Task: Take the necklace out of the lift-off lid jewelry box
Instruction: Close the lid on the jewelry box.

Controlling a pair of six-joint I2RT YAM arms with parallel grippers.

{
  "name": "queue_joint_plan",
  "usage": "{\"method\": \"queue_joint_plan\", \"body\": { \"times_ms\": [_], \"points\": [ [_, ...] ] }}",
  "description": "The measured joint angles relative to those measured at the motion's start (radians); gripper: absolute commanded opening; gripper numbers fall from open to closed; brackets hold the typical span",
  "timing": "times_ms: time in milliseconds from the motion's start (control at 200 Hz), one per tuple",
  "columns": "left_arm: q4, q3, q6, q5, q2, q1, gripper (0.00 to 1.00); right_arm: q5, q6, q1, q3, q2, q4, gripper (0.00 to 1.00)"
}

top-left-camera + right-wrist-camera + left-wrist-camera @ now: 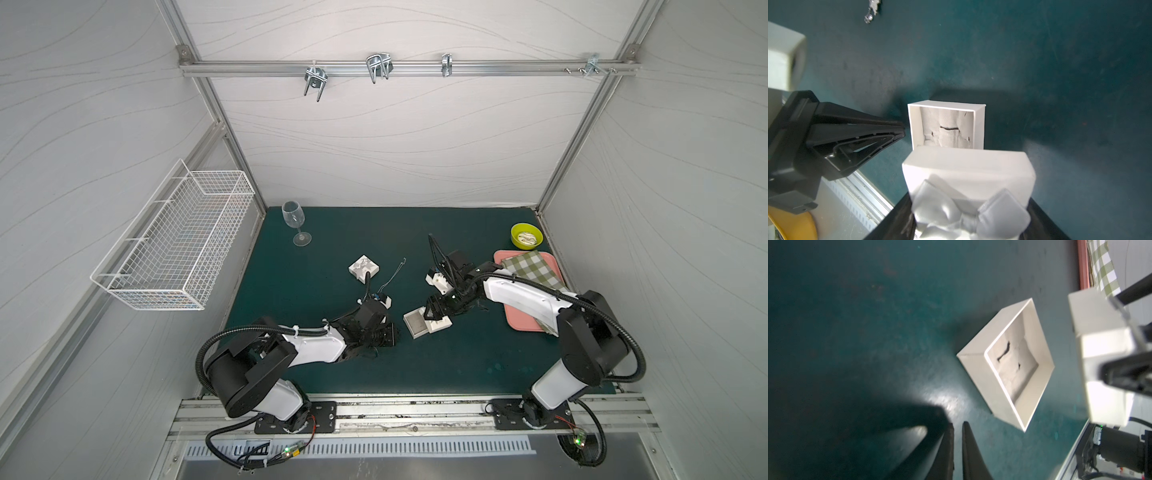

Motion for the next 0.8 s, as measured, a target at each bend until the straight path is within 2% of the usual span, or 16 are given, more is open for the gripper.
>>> {"method": "queue_joint_plan", "body": {
  "times_ms": [260, 625, 675, 800],
  "points": [
    [0.062, 0.054, -0.003, 0.025, 0.069, 0.000, 0.08, -0.026, 0.007, 0.000, 0.007, 0.027, 0.009, 0.69],
    [0.072, 0.055, -0.004, 0.026, 0.072, 0.001, 0.08, -0.020, 0.008, 0.016, 0.056, 0.061, 0.012, 0.69],
    [0.066, 0.055, -0.006, 0.024, 0.063, 0.001, 0.10, -0.016, 0.008, 0.022, 0.064, 0.061, 0.011, 0.69],
    [0.066, 0.052, -0.020, 0.016, 0.025, 0.001, 0.26, 0.013, 0.016, 0.032, 0.077, 0.061, 0.003, 0.69]
  ]
}}
